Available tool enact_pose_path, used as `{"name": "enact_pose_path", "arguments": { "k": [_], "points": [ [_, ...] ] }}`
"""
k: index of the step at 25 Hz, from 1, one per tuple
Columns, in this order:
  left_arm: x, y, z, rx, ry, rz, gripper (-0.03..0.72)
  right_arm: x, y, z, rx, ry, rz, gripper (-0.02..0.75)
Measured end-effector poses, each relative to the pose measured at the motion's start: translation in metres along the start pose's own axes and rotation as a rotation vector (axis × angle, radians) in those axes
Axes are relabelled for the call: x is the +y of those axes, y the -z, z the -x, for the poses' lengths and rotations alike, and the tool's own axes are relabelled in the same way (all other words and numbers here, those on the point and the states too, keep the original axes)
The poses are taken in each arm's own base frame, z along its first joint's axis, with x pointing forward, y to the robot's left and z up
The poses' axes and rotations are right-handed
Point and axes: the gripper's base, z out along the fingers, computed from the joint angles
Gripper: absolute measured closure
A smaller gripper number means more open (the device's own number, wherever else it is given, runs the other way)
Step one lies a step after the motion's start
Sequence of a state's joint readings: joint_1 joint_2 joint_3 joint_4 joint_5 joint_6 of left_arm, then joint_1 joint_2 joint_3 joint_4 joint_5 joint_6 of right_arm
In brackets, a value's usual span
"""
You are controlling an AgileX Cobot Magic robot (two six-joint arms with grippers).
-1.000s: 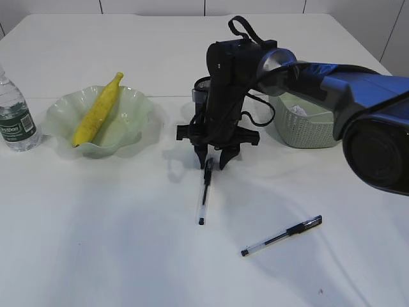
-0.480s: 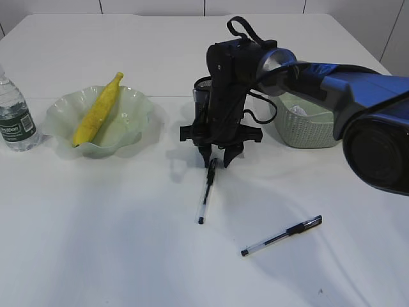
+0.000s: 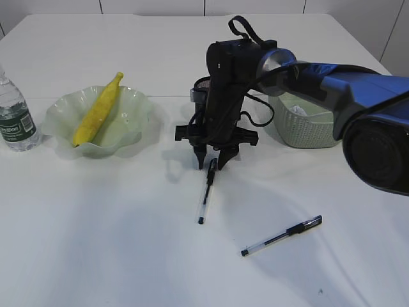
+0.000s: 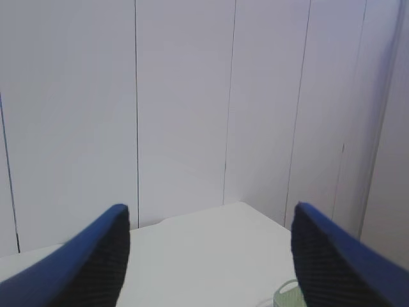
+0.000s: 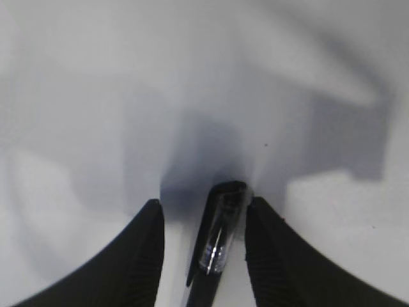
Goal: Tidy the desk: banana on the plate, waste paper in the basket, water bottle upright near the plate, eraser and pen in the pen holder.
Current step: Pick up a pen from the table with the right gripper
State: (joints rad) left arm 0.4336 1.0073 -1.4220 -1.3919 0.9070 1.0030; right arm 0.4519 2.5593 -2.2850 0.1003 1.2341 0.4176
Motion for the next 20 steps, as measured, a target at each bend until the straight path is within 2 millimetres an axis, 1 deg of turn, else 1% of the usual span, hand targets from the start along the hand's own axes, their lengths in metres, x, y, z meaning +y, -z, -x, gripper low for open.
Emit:
{"name": "enact_pose_path", "arguments": {
  "k": [11,20],
  "points": [
    [0.0000,0.0000,0.0000,0.000,0.000,0.000,0.137,-0.0065,0.0003,0.0032,-0.034,0.036,-0.072,0.422],
    [0.0003,0.0000,0.0002,-0.002,0.000,0.004,0.137,0.0000,0.0000,0.0002,-0.002,0.008,0.000,0.422]
  ]
}}
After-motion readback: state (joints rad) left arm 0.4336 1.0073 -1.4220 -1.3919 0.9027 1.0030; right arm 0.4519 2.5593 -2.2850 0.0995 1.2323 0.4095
